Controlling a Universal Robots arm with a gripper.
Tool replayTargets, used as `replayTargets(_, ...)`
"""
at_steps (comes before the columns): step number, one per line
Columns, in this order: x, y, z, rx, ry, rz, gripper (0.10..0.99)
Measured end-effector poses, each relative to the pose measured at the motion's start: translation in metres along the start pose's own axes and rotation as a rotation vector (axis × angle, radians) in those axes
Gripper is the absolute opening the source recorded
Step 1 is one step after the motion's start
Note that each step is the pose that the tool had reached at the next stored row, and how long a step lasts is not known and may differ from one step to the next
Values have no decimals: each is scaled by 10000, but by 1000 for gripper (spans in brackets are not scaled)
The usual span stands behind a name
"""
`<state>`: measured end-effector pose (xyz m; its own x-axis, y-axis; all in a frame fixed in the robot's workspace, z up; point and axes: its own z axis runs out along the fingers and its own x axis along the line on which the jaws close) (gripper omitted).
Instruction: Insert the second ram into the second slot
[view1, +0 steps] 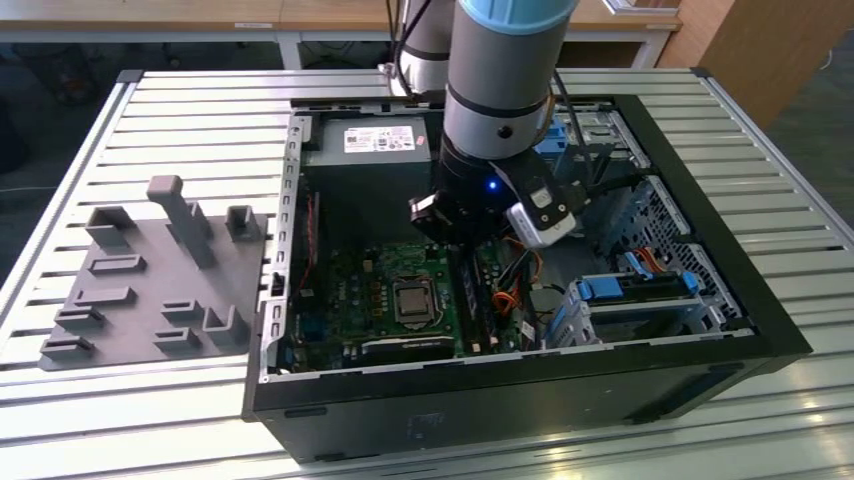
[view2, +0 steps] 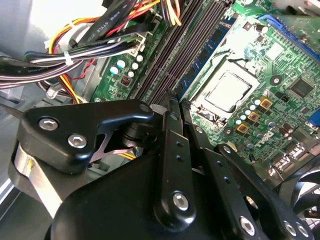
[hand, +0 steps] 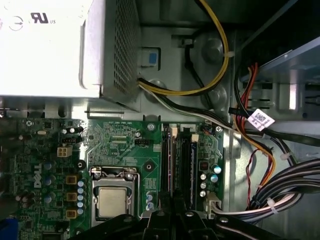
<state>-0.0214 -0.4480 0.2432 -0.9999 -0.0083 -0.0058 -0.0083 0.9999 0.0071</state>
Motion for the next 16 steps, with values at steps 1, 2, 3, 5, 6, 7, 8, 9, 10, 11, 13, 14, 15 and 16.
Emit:
replayTargets(1, 0, -3, 7, 0, 0, 0, 137)
replayTargets(2, -1, -7, 14, 0, 0, -1, 137)
replayTargets(3, -1, -11, 19, 0, 1, -1, 137)
replayTargets(5, -1, -13, 33, -1, 10, -1, 137)
replayTargets(6, -1, -15, 38, 0, 15, -1, 137)
replayTargets(7, 0, -18, 42, 2, 19, -1, 137)
replayTargets(8, -1, -25, 47, 2, 23, -2, 137)
replayTargets(9, -1, -36, 51, 0, 25, -3, 137)
replayTargets(10, 0, -46, 55, 0, 28, -2, 137)
replayTargets(11, 0, -55, 57, 1, 31, -2, 137)
replayTargets(13, 1, -64, 67, -1, 31, 0, 137)
replayTargets(14, 0, -67, 73, -2, 33, 0, 137)
replayTargets(15, -1, -70, 79, -2, 42, -2, 137)
replayTargets(16, -3, -74, 82, 0, 52, -2, 137)
